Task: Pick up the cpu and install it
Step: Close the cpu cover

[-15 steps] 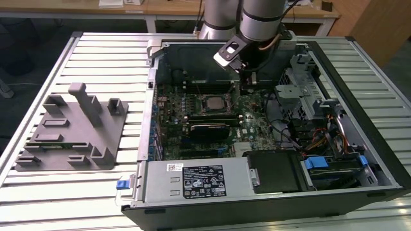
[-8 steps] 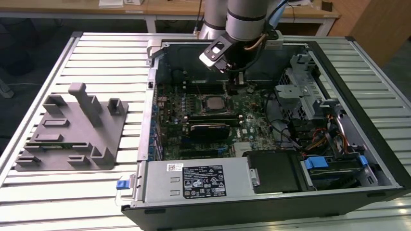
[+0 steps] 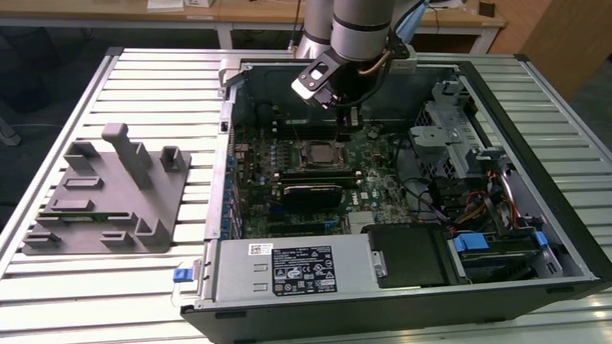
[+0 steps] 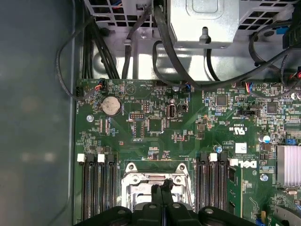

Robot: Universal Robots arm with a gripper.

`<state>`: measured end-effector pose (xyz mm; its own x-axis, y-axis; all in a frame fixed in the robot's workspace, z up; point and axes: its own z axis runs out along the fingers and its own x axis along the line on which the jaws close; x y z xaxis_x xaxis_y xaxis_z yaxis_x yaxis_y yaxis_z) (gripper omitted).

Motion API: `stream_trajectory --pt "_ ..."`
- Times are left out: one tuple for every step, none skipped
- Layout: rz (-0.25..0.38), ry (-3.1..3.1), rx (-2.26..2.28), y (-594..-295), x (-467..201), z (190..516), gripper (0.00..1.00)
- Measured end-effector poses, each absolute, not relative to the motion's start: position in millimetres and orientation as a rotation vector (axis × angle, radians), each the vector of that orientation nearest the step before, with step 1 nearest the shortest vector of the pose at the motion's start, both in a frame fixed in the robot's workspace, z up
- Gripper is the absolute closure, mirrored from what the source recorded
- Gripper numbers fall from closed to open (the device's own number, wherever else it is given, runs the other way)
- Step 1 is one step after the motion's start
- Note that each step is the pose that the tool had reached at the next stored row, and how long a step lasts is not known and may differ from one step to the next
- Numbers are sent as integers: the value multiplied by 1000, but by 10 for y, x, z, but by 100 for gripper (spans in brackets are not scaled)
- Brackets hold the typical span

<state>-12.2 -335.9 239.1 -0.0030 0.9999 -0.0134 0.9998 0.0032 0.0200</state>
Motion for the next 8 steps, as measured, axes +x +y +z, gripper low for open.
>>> stream_trajectory --pt "4 2210 2203 -3359 -122 2390 89" --pt "-3 2212 2206 -3359 -122 2389 89" --pt "-5 2213 2206 -3360 -122 2390 89" --pt "-5 2213 2206 -3360 -122 2390 89" --pt "-5 2213 2206 -3360 -122 2390 89" --pt "-5 2213 2206 -3359 -122 2390 89" --pt "-5 2213 2206 -3359 -122 2389 89" --pt "-5 2213 2206 -3359 -122 2389 89"
